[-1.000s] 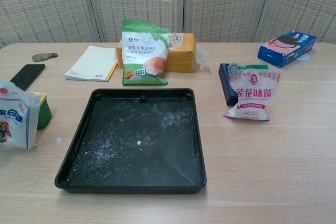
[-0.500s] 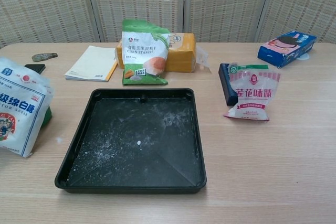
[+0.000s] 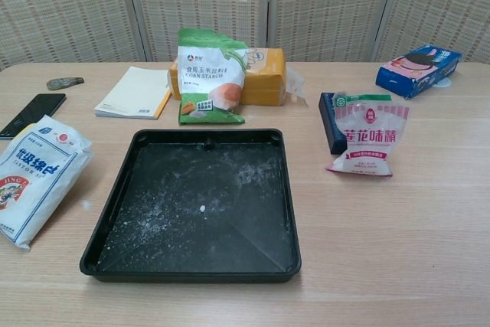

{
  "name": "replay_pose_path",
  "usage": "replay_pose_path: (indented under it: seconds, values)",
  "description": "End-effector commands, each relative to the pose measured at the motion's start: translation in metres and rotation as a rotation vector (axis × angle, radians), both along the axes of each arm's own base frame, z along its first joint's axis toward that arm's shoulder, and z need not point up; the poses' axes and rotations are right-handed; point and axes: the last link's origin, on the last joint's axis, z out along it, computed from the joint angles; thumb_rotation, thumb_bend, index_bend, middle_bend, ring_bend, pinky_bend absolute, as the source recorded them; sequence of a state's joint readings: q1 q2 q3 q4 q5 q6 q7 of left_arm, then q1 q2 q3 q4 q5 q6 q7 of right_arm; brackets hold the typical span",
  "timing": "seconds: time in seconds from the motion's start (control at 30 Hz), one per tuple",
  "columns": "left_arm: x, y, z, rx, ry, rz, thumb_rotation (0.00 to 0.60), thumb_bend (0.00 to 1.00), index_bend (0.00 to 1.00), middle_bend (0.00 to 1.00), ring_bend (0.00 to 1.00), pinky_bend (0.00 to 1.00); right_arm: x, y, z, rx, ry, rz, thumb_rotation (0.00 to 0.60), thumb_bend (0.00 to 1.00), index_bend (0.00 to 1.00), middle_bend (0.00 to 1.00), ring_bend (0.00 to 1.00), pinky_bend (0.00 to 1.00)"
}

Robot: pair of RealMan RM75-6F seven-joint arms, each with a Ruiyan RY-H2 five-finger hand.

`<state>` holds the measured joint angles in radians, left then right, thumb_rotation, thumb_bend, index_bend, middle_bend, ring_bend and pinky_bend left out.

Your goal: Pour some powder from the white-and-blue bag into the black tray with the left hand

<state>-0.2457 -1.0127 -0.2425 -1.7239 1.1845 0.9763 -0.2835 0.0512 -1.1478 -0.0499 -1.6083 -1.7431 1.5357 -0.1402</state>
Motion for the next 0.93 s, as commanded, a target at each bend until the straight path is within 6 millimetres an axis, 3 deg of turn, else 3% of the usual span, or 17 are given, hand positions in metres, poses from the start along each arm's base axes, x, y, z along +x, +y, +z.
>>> replay_pose_path:
  seconds: [0.03,0.07,0.13,0.17,0.33,0.5,0.57,0.77,0.93]
  values:
    - [0.005,-0.033,0.020,0.093,0.079,-0.204,0.600,0.19,0.14,0.16,0.64,0.73,0.000,-0.001,0.000,0.000,0.000,-0.003,0.600,0.26,0.00,0.00,0.00,0.00]
    - [0.004,-0.039,0.021,0.111,0.107,-0.243,0.600,0.20,0.14,0.16,0.56,0.67,0.000,-0.001,0.000,-0.002,0.001,-0.004,0.600,0.26,0.00,0.00,0.00,0.00]
    - [-0.003,-0.051,0.022,0.179,0.169,-0.312,0.600,0.20,0.14,0.16,0.31,0.46,-0.001,-0.002,0.000,-0.005,0.001,-0.008,0.600,0.26,0.00,0.00,0.00,0.00]
    - [-0.007,-0.056,0.022,0.206,0.209,-0.330,0.600,0.20,0.14,0.16,0.24,0.40,-0.001,-0.002,0.000,-0.007,0.001,-0.010,0.600,0.26,0.00,0.00,0.00,0.00]
    - [-0.032,-0.087,0.000,0.218,0.418,-0.320,0.600,0.19,0.12,0.11,0.04,0.14,-0.003,-0.006,0.004,-0.037,-0.002,-0.029,0.600,0.26,0.00,0.00,0.00,0.00]
    - [-0.049,-0.113,-0.027,0.177,0.566,-0.286,0.600,0.19,0.08,0.03,0.00,0.00,-0.006,-0.011,0.011,-0.096,-0.008,-0.057,0.600,0.26,0.00,0.00,0.00,0.00]
    - [-0.054,-0.119,-0.033,0.138,0.608,-0.270,0.600,0.19,0.07,0.01,0.00,0.00,-0.007,-0.011,0.016,-0.129,-0.006,-0.061,0.600,0.26,0.00,0.00,0.00,0.00]
    - [-0.041,-0.125,-0.035,0.136,0.591,-0.306,0.600,0.19,0.06,0.00,0.00,0.00,-0.006,-0.005,0.019,-0.135,-0.019,-0.045,0.600,0.26,0.00,0.00,0.00,0.00]
    - [-0.042,-0.125,-0.038,0.113,0.597,-0.290,0.600,0.19,0.07,0.00,0.00,0.00,-0.006,-0.004,0.018,-0.122,-0.019,-0.040,0.600,0.26,0.00,0.00,0.00,0.00]
